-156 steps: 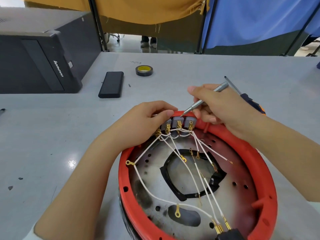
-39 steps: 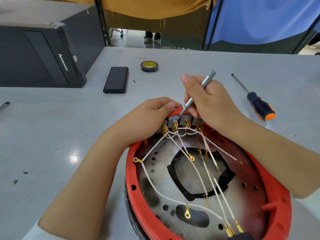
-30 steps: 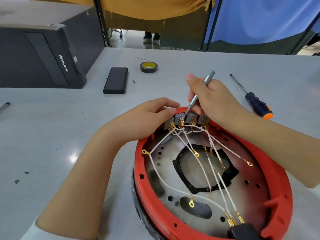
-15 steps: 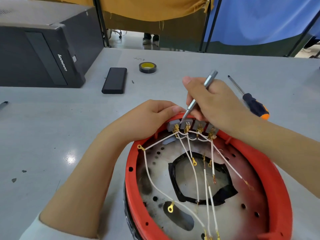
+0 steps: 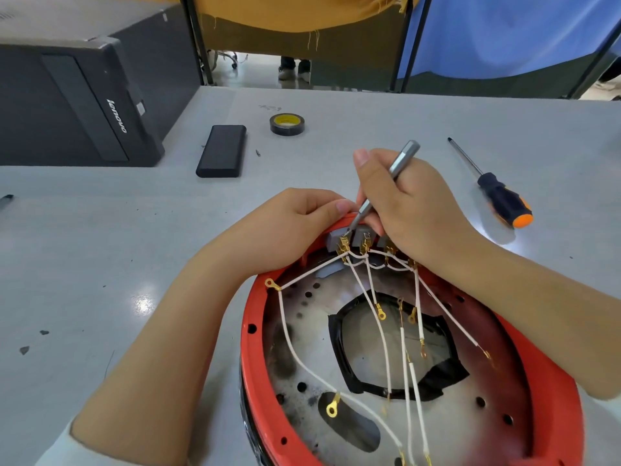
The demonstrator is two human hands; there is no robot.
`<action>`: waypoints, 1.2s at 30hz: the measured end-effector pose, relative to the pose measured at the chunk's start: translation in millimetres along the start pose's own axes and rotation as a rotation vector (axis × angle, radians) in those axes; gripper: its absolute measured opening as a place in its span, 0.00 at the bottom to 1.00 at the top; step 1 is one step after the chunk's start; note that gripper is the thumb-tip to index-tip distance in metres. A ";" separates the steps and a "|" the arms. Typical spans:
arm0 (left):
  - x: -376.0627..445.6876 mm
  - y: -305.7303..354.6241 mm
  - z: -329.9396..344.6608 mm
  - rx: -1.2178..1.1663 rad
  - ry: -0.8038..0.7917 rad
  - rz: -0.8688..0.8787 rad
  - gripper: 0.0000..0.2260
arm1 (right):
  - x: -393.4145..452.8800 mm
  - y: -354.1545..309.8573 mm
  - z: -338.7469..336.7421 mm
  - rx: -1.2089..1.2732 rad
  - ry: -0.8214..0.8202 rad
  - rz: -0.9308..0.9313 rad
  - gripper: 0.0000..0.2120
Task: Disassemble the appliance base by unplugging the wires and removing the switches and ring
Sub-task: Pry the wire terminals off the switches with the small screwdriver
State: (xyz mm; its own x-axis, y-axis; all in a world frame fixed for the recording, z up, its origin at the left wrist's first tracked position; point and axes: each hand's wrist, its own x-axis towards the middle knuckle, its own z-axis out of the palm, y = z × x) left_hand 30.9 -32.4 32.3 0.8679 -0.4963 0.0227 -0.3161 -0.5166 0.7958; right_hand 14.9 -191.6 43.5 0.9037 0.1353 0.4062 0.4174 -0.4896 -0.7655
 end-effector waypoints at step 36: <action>-1.3 2.4 1.0 0.018 0.055 -0.006 0.15 | 9.5 -3.5 9.6 -0.164 -0.047 -0.181 0.23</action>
State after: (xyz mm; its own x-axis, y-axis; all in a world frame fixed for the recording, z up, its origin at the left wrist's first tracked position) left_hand 28.7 -33.8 33.6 0.8892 -0.4545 0.0518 -0.3176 -0.5318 0.7850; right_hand 22.9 -180.4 45.3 0.8205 0.2717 0.5030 0.5555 -0.5863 -0.5896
